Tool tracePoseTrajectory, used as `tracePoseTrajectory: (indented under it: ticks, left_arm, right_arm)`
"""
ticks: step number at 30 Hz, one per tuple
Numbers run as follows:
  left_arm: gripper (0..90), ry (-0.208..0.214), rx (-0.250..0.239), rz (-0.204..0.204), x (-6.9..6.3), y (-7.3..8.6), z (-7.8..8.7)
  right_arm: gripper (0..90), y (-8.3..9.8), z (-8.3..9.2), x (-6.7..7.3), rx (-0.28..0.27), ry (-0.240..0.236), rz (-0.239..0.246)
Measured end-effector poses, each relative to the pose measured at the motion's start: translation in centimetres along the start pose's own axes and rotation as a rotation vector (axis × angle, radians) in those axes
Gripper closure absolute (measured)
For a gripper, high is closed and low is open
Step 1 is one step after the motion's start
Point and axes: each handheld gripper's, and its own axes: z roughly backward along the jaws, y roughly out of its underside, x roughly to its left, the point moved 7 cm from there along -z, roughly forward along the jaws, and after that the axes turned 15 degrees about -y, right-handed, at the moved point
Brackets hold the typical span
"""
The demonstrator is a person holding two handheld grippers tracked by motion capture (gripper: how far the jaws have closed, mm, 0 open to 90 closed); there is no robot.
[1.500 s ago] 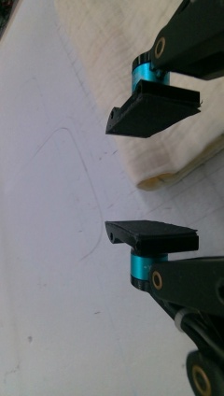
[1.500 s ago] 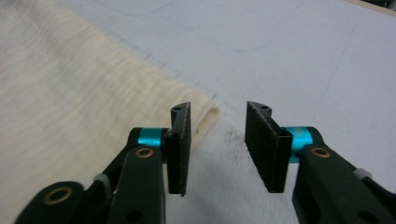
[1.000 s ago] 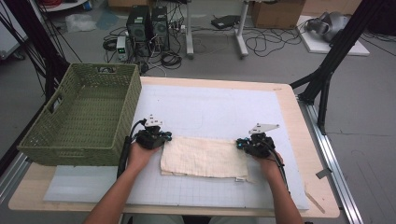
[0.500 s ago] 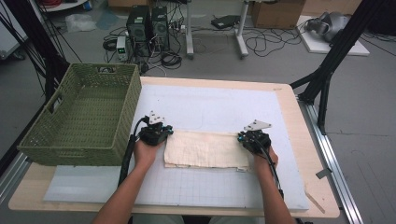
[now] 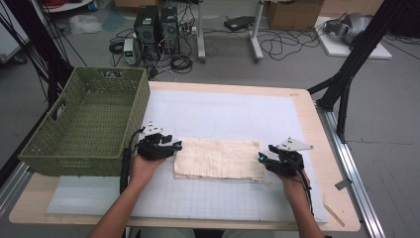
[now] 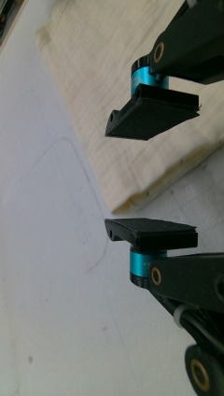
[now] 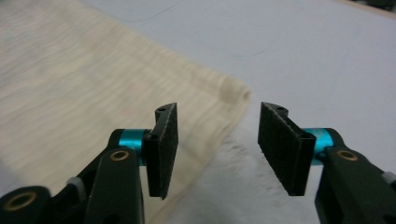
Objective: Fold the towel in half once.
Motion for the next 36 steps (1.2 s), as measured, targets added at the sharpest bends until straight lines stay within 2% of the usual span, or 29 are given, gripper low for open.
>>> tracePoseTrajectory:
  ticks: [2, 4, 6, 7, 11, 12, 14, 16, 18, 21, 23, 26, 28, 30, 33, 36]
  left_arm:
    - [51.4, 0.020, 0.007, -0.024, -0.6, 0.3, 0.2]
    - [56.1, 0.032, 0.017, -0.068, -1.3, 0.9, 0.4]
    - [56.2, 0.034, 0.017, -0.076, -1.7, 1.2, 0.6]
    - [55.8, 0.034, 0.014, -0.076, -1.8, 1.3, 0.6]
    - [56.1, 0.033, 0.054, -0.096, -2.2, 2.4, 0.4]
    - [57.3, 0.027, 0.068, -0.111, -2.2, 2.6, 0.3]
    - [62.3, -0.011, 0.090, -0.159, -2.2, 3.0, 0.2]
    - [67.9, -0.049, 0.088, -0.219, -2.3, 3.2, 0.2]
    - [70.1, -0.064, 0.081, -0.235, -2.5, 3.2, 0.2]
    - [71.6, -0.076, 0.078, -0.250, -2.5, 3.2, 0.3]
    - [71.7, -0.074, 0.075, -0.229, -2.2, 3.2, 0.4]
    - [66.7, -0.055, 0.032, -0.160, -1.4, 2.7, 0.9]
    - [61.0, -0.036, -0.015, -0.088, -0.7, 2.0, 1.4]
    - [57.1, -0.008, -0.068, -0.038, -0.1, 1.3, 1.9]
    - [46.6, 0.031, -0.136, 0.015, 0.2, 0.3, 2.7]
    - [33.7, 0.062, -0.210, 0.046, 0.3, -1.0, 3.7]
  right_arm:
    - [43.0, 0.7, -0.4, 1.1, 0.014, -0.063, -0.002]
    - [41.8, 1.5, -1.1, 2.0, 0.087, -0.070, 0.038]
    - [42.0, 2.0, -1.6, 2.2, 0.129, -0.067, 0.050]
    - [42.4, 2.0, -1.6, 2.2, 0.126, -0.063, 0.048]
    - [51.6, 2.1, -1.1, 2.0, 0.147, -0.018, 0.045]
    - [51.6, 2.2, -1.0, 1.9, 0.149, -0.011, 0.044]
    - [51.6, 2.2, -0.9, 1.9, 0.149, -0.007, 0.036]
    - [51.5, 2.2, -0.9, 1.8, 0.154, 0.001, 0.039]
    - [51.0, 2.2, -0.8, 1.7, 0.157, 0.011, 0.047]
    - [48.9, 2.3, -0.5, 1.6, 0.158, 0.030, 0.031]
    - [47.9, 2.3, -0.2, 1.5, 0.150, 0.027, 0.031]
    - [45.9, 1.9, 0.9, 1.4, 0.092, 0.021, 0.032]
    - [43.1, 1.4, 1.6, 1.2, 0.042, 0.025, 0.025]
    - [40.1, 1.1, 2.2, 1.1, 0.005, 0.025, 0.024]
    - [33.3, 0.5, 3.1, 1.1, -0.043, 0.030, 0.024]
    - [27.2, -0.1, 3.7, 1.2, -0.083, 0.028, 0.036]
